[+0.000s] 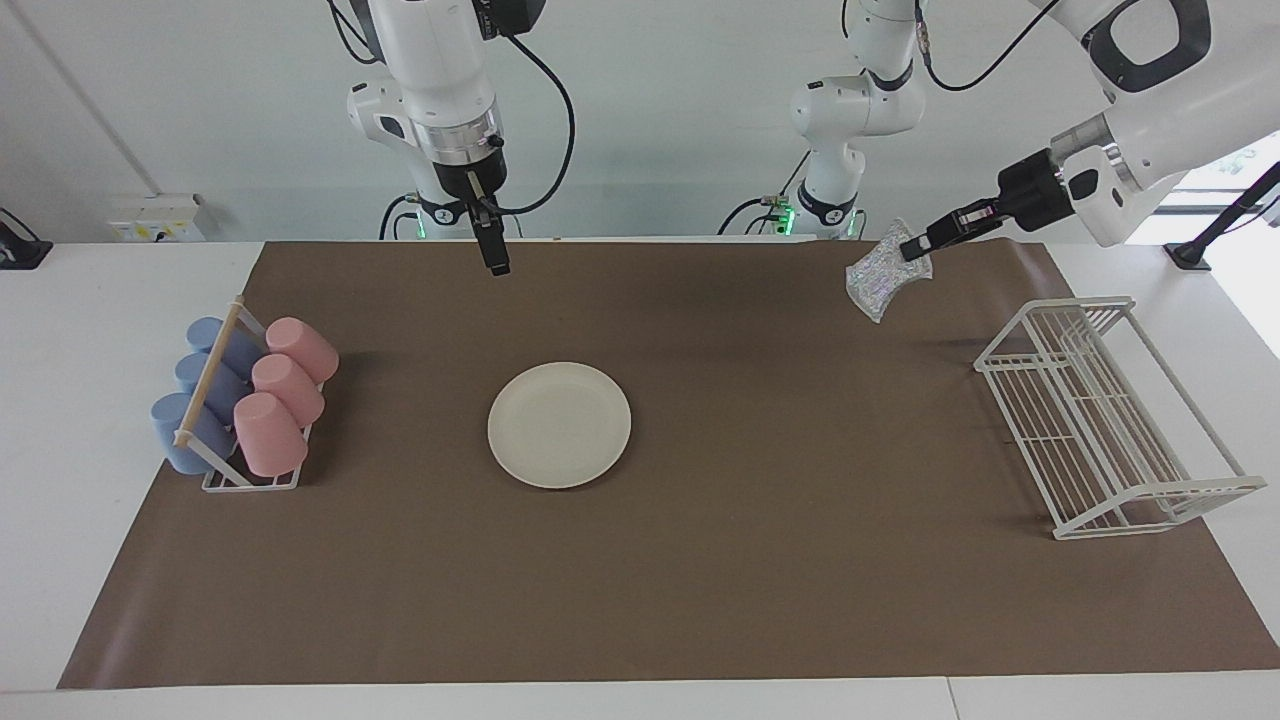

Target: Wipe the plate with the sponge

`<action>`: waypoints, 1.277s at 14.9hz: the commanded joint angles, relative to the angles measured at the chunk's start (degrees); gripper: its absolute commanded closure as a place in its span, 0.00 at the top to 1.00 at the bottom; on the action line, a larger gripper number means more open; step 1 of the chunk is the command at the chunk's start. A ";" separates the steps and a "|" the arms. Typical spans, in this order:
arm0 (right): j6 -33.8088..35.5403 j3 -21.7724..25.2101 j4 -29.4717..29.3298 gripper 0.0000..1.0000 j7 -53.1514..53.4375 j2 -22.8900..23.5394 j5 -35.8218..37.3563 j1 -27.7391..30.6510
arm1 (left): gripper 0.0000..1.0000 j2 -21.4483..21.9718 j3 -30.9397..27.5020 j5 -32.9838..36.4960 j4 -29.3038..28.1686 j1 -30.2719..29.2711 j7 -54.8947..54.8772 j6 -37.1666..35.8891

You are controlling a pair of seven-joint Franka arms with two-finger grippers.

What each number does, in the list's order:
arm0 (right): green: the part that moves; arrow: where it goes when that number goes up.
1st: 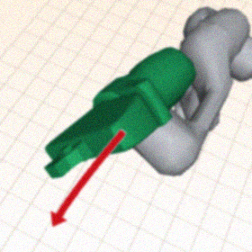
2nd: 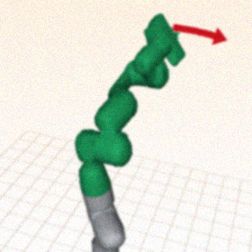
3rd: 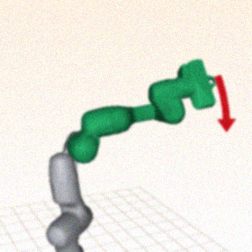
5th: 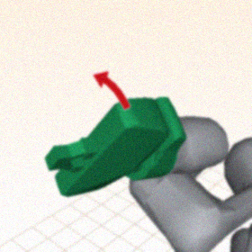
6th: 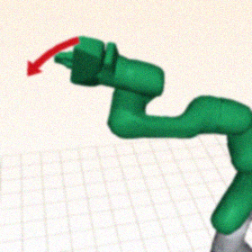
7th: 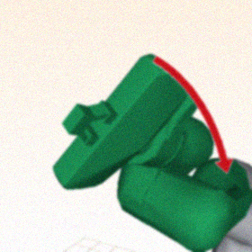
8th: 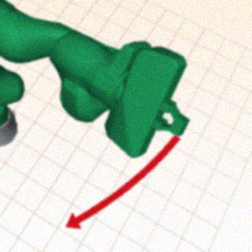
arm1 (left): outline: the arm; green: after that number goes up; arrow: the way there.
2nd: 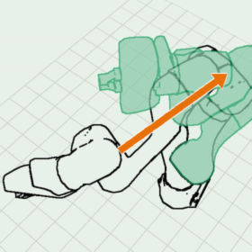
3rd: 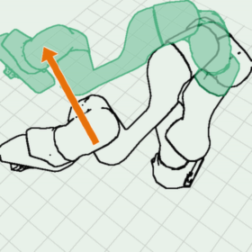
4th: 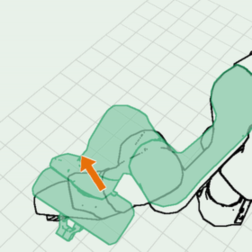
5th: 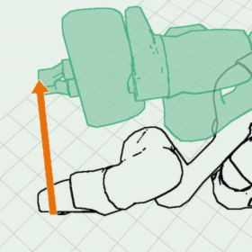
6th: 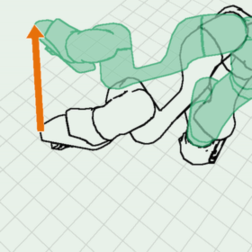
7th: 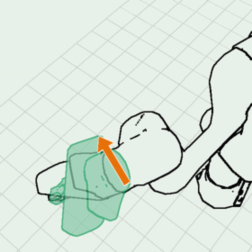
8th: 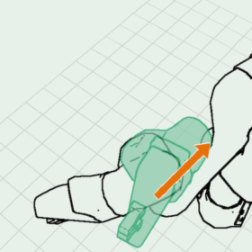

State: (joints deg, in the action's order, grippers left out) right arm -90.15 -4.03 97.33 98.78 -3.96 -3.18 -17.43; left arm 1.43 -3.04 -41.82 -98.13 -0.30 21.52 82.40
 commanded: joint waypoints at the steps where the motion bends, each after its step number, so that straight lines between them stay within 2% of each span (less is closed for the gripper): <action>1: -0.46 -0.45 1.55 1.00 4.67 -1.49 -0.33 -1.73 | 0.00 12.17 0.32 -9.57 -20.22 0.11 -5.95 10.21; 3: -2.21 -0.45 1.73 1.00 4.59 -1.40 -1.29 -1.47 | 0.00 14.47 0.41 -16.16 -25.34 1.60 -8.06 12.69; 5: -6.42 -0.28 1.55 1.00 6.24 -0.97 -5.68 -0.94 | 0.00 15.35 0.41 -21.17 -29.03 3.45 -12.18 14.09; 8: -10.99 -0.62 1.64 1.00 12.65 -0.61 -5.87 -1.99 | 0.00 17.11 0.50 -27.77 -34.14 6.09 -20.17 14.98; 12: -13.82 -0.98 1.46 1.00 24.85 0.79 -5.87 -9.35 | 0.00 16.50 0.41 -36.12 -37.83 10.48 -26.77 15.24; 13: -13.91 -0.98 1.38 0.97 27.67 1.49 -5.35 -11.29 | 0.00 15.89 0.41 -38.58 -39.15 11.45 -29.57 15.24; 15: -15.31 -0.98 0.94 0.97 31.81 2.98 -5.26 -14.98 | 0.00 15.36 0.50 -42.19 -41.61 11.90 -34.68 15.33; 16: -16.97 -0.98 1.20 1.00 32.87 3.16 -5.26 -15.96 | 0.00 14.84 0.50 -43.33 -42.05 11.98 -36.18 15.24; 19: -19.27 -1.07 1.63 1.00 32.80 3.08 -5.34 -16.58 | 0.00 13.51 0.50 -45.72 -41.88 12.60 -37.16 15.16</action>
State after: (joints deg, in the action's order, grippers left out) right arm -107.96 -5.29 98.10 131.48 -0.30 -8.43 -34.28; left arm 15.09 -1.80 -85.53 -139.47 10.95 -14.11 96.73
